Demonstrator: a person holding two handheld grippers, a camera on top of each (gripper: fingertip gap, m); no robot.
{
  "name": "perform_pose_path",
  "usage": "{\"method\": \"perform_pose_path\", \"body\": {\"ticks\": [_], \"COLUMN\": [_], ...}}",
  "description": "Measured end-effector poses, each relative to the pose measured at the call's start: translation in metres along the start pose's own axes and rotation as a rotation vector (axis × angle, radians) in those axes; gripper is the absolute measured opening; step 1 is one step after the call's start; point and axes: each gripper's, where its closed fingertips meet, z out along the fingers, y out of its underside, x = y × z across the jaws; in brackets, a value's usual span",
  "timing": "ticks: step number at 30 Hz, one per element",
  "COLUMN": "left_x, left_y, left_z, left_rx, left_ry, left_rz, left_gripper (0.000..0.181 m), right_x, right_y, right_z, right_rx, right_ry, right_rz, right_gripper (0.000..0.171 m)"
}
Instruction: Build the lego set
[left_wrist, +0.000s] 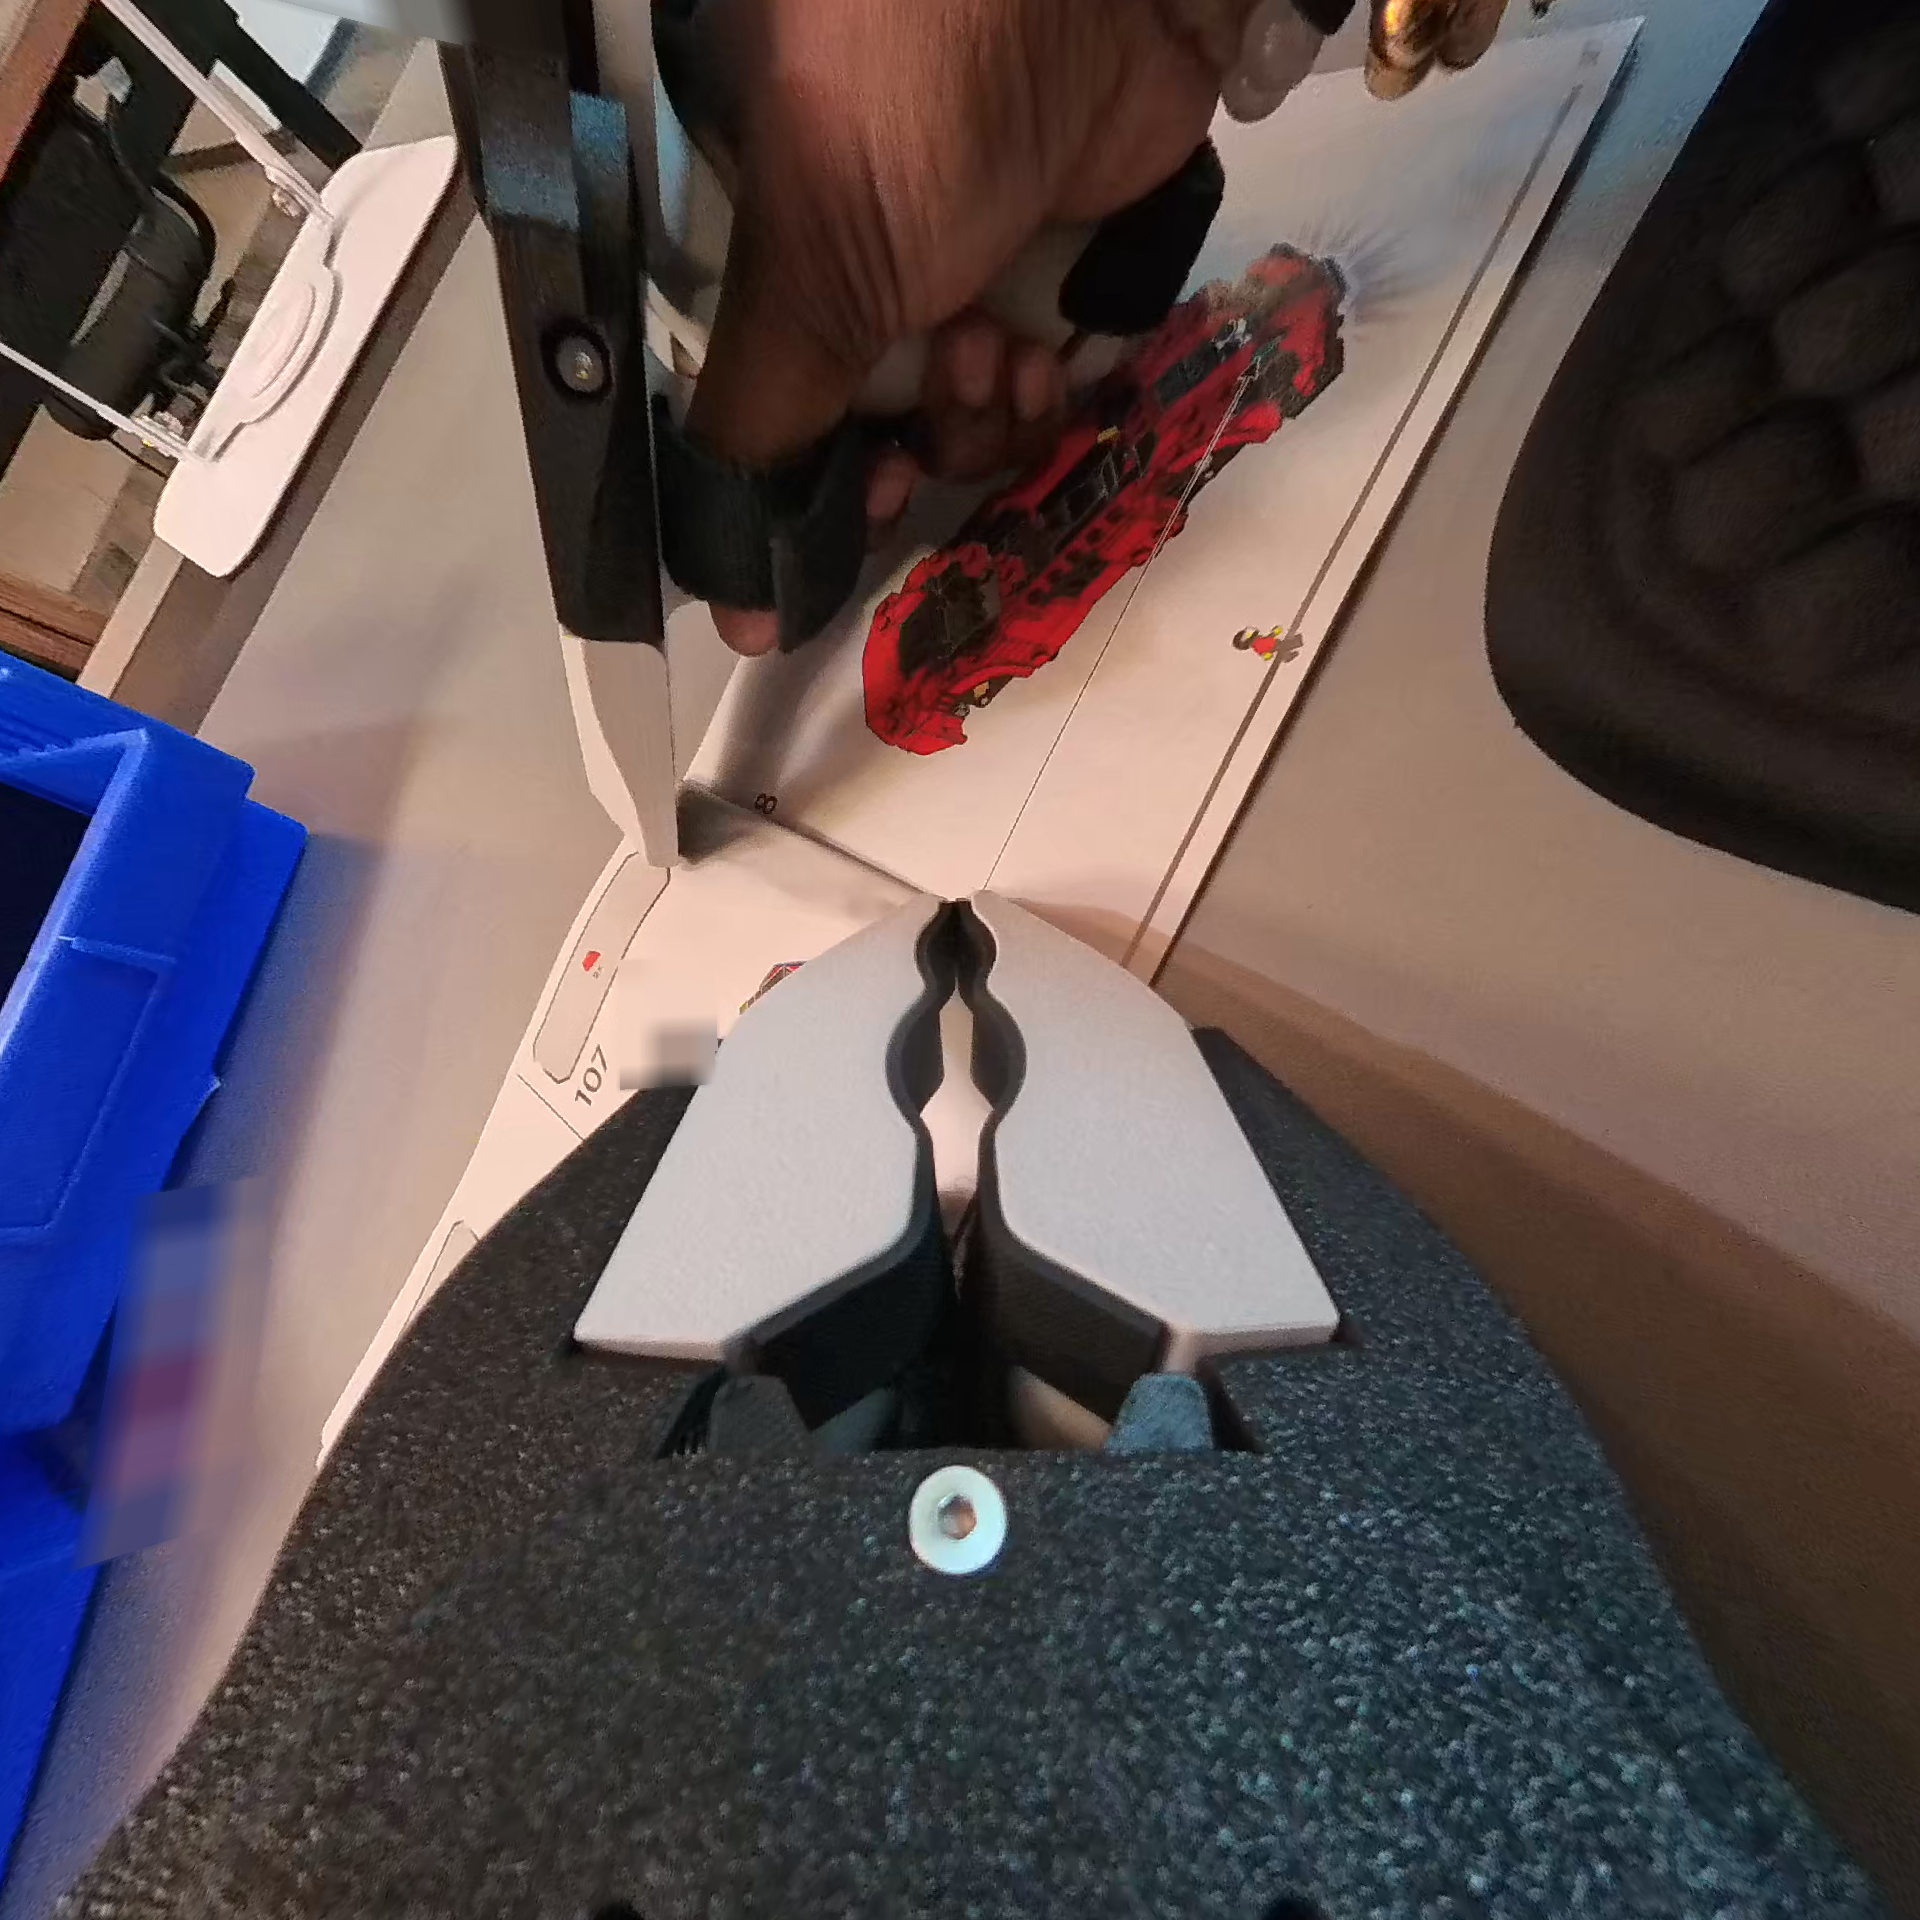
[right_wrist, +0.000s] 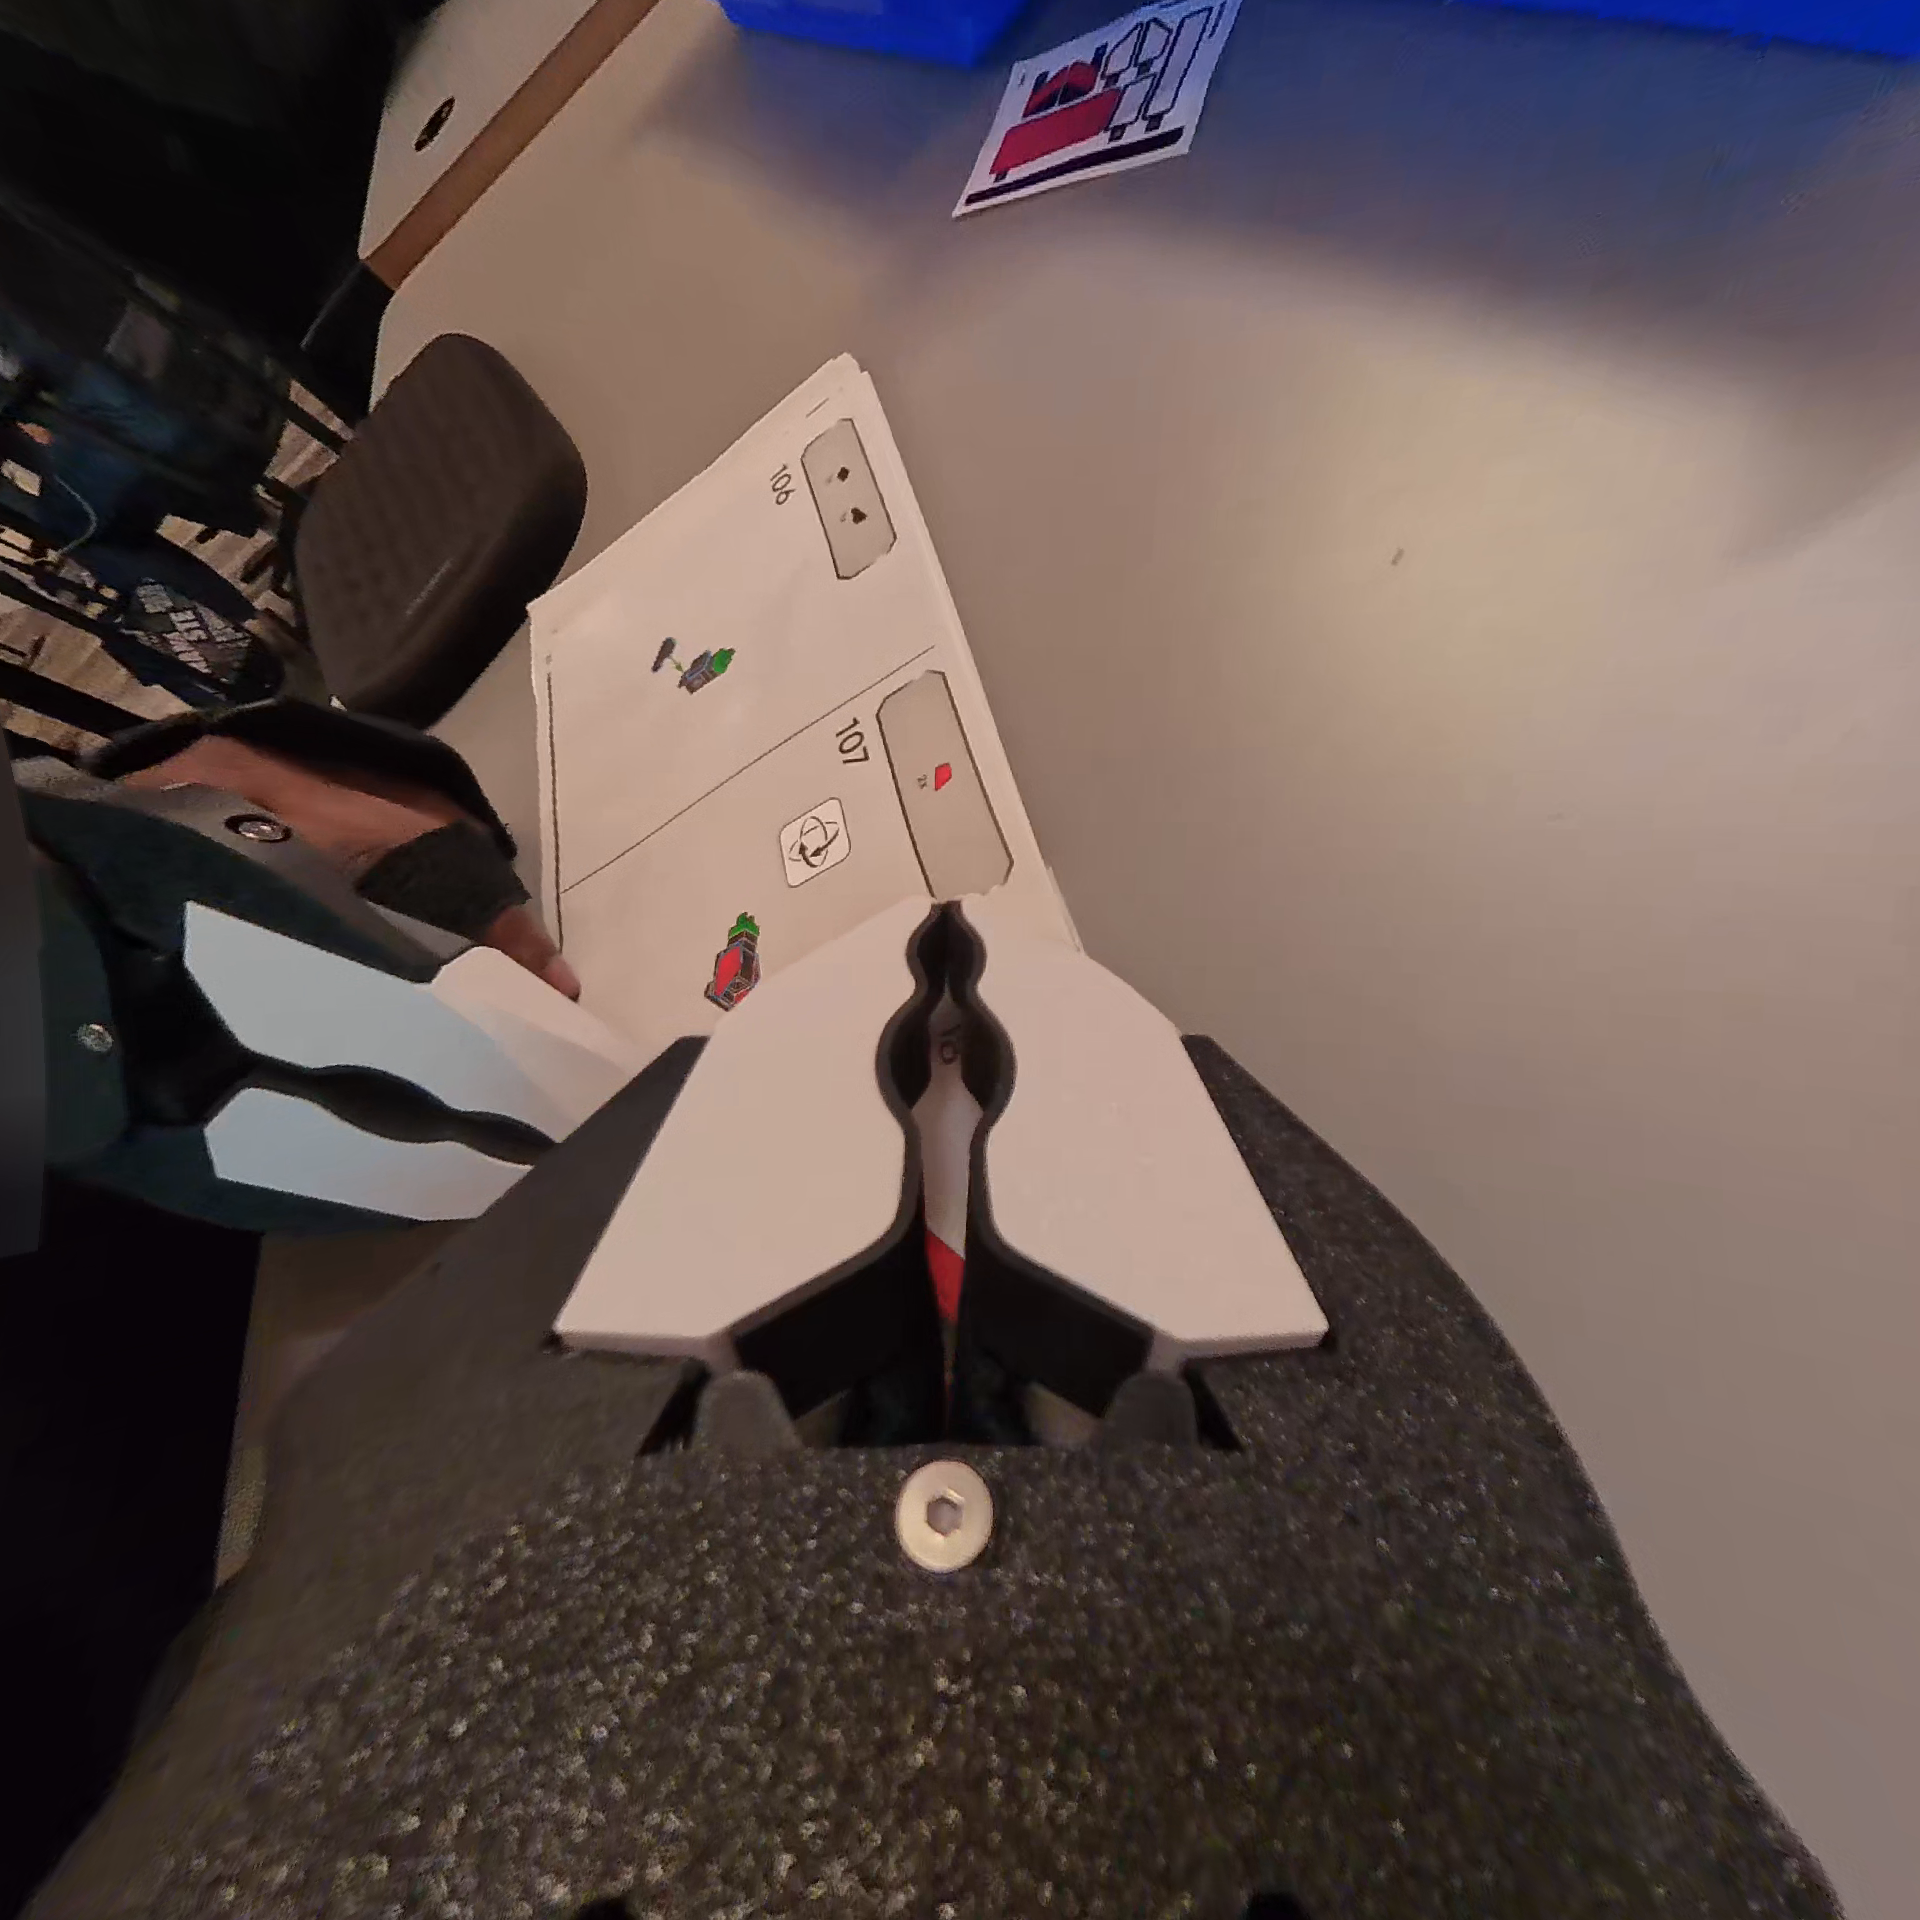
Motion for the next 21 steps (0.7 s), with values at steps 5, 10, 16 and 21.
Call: {"method": "perform_pose_path", "body": {"ticks": [5,10,16,21], "left_x": [0.0,0.0,0.002,0.004], "left_y": [0.0,-0.001,-0.004,-0.012], "left_z": [0.0,0.0,0.003,0.009], "left_rx": [0.003,0.002,-0.017,-0.03], "left_ry": [-0.007,-0.007,-0.014,-0.079], "left_rz": [0.005,0.007,-0.018,-0.004], "left_gripper": [0.0,0.0,0.0,0.0], "right_x": [0.002,0.002,0.001,0.003], "right_y": [-0.001,-0.001,0.0,0.002], "right_z": [0.0,0.0,-0.001,-0.004], "right_rx": [0.01,0.009,-0.003,-0.03], "right_ry": [0.099,0.143,0.162,0.105], "right_rz": [-0.116,-0.167,-0.241,-0.293], "right_gripper": [0.0,0.0,0.0,0.0]}}
